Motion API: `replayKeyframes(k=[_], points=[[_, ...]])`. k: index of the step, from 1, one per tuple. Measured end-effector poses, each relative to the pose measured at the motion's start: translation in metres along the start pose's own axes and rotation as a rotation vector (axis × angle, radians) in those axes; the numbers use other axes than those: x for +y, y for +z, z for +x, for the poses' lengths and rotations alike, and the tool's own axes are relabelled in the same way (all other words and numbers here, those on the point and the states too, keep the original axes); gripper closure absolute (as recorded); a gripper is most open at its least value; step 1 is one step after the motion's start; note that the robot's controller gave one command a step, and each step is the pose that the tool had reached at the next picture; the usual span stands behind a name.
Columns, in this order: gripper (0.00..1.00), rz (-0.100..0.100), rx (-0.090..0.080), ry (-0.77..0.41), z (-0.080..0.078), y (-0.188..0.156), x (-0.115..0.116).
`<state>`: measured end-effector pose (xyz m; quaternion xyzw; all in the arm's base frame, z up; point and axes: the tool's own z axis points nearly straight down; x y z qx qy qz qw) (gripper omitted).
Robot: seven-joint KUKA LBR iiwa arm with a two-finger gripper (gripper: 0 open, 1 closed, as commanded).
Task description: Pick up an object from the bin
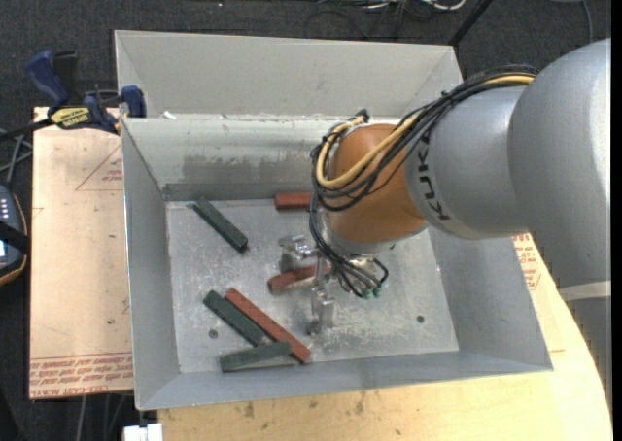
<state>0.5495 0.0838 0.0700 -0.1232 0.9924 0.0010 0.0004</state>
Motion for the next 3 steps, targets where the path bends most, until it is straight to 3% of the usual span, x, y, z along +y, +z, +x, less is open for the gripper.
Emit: replayKeyframes(k=[1,2,3], points=[[1.0,0.0,-0.003,-0.094,-0.029,-0.005,-0.011],[1.0,0.0,-0.003,-0.094,-0.029,-0.005,-0.011],[1.0,0.001,-0.002,-0.178,0.005,-0.131,-0.005]])
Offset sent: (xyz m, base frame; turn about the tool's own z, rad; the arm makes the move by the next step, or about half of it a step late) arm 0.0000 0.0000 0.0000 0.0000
